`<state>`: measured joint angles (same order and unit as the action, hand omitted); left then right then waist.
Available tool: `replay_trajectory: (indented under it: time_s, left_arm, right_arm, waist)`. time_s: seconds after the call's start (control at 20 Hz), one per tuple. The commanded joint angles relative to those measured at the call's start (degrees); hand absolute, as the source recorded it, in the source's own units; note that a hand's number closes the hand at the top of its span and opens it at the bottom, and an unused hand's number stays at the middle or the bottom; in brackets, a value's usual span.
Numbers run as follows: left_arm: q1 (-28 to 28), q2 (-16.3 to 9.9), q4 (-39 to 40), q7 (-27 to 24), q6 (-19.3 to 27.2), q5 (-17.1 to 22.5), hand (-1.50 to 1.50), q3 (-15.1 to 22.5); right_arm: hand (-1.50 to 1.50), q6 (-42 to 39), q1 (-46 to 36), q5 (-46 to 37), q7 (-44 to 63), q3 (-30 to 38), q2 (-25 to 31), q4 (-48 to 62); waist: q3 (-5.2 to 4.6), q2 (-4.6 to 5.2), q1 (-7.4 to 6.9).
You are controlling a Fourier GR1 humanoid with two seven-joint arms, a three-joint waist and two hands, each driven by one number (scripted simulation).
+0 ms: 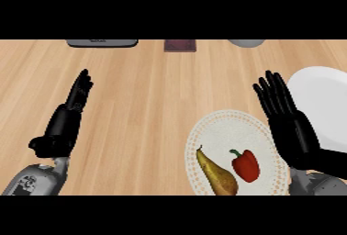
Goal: Pick the bell pepper from the placemat and place it in the plate
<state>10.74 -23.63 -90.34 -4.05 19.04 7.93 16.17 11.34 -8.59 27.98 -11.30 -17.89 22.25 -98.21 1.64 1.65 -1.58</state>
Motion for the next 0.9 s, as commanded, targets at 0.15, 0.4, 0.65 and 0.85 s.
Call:
replay_trajectory:
  time_s: [0.15, 0.4, 0.65, 0.85]
  left_arm:
    - [-8.52, 2.99, 6.25, 7.17, -2.34, 5.66, 0.0, 1.19]
    - [-9.15, 6.69, 9.35, 10.92, -4.35, 10.25, 0.0, 1.82]
    - [-12.02, 6.78, 7.94, 12.82, -5.05, 10.29, 0.0, 1.28]
    - [-11.85, 7.15, 10.3, 10.58, -8.08, 10.54, 0.0, -1.04]
  right_arm:
    - [1.5, -11.17, -9.82, 1.68, 2.51, 5.84, 9.97, 3.0]
    - [1.5, -2.98, -10.66, -15.16, -1.59, 8.92, 17.45, 15.08]
    - [-1.5, -11.89, -7.43, -11.17, -19.85, 12.27, 10.57, 25.98]
    - [-1.5, -18.41, -5.73, -12.83, -18.79, 13.82, 15.31, 22.59]
  waist:
    - [-1.7, -1.16, -0.27]
    - [-1.67, -0.51, 0.19]
    - [-1.57, -1.5, 0.96]
    - [-1.65, -1.69, 1.58]
